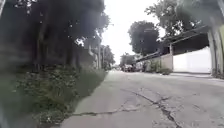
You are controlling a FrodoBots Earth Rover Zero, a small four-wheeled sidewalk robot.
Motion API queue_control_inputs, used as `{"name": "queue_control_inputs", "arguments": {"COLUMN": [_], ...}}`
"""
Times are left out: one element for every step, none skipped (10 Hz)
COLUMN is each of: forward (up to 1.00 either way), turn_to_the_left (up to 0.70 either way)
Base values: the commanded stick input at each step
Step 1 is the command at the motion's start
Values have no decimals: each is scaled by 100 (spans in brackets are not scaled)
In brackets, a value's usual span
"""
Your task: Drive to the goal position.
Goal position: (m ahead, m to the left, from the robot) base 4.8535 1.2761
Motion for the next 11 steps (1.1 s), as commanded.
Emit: {"name": "queue_control_inputs", "arguments": {"forward": [70, 70, 70, 70, 70, 70, 70, 70, 70, 70, 70], "turn_to_the_left": [0, -2, -2, -10, -25, -34, -34, -29, -17, -1, 0]}}
